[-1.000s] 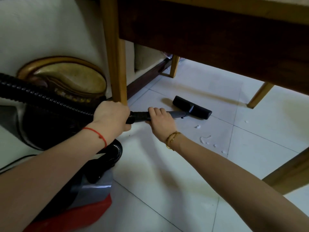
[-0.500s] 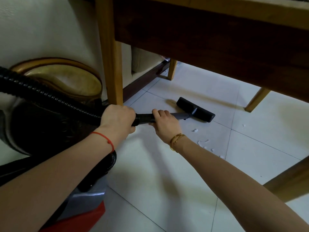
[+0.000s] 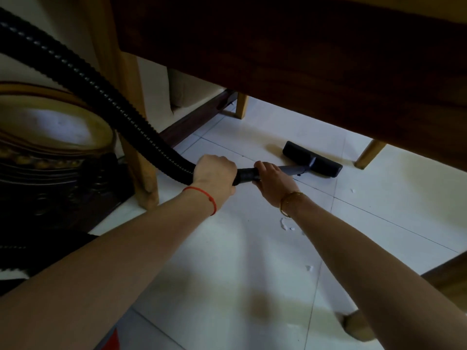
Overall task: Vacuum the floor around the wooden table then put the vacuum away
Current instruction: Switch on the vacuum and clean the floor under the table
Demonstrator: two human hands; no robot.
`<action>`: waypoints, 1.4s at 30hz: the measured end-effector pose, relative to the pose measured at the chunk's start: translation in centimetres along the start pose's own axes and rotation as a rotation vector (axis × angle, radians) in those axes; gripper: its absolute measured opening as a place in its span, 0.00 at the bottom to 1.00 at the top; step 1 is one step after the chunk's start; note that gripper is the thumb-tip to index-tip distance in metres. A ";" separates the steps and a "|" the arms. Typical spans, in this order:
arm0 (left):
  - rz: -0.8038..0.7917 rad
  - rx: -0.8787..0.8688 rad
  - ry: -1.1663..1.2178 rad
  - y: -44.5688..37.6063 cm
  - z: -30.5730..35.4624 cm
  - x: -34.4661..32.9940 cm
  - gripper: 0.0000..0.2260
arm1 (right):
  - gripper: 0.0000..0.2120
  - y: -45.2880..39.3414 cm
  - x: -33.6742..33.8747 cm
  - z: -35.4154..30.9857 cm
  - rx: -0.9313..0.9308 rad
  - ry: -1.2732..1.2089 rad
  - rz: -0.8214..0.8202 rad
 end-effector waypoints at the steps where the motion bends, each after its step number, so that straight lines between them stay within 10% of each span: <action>1: -0.002 0.005 0.004 -0.5 0.5 0.0 0.10 | 0.16 -0.1 0.0 0.7 -0.006 -0.001 -0.006; 30: 0.212 0.007 -0.191 6.1 -8.5 3.3 0.13 | 0.19 1.7 3.6 -11.6 0.142 0.051 0.216; 42: 0.277 -0.027 -0.174 1.5 -0.9 2.7 0.10 | 0.19 3.0 3.7 -2.7 -0.072 0.125 0.160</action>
Point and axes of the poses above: each hand's wrist, its own y-axis away from the middle knuckle, its own x-axis out of the back of the hand, z = x × y, the point moved 9 cm from there along -y, towards the middle knuckle, and after that the axes turned 12 degrees about z, right-handed, at the moved point
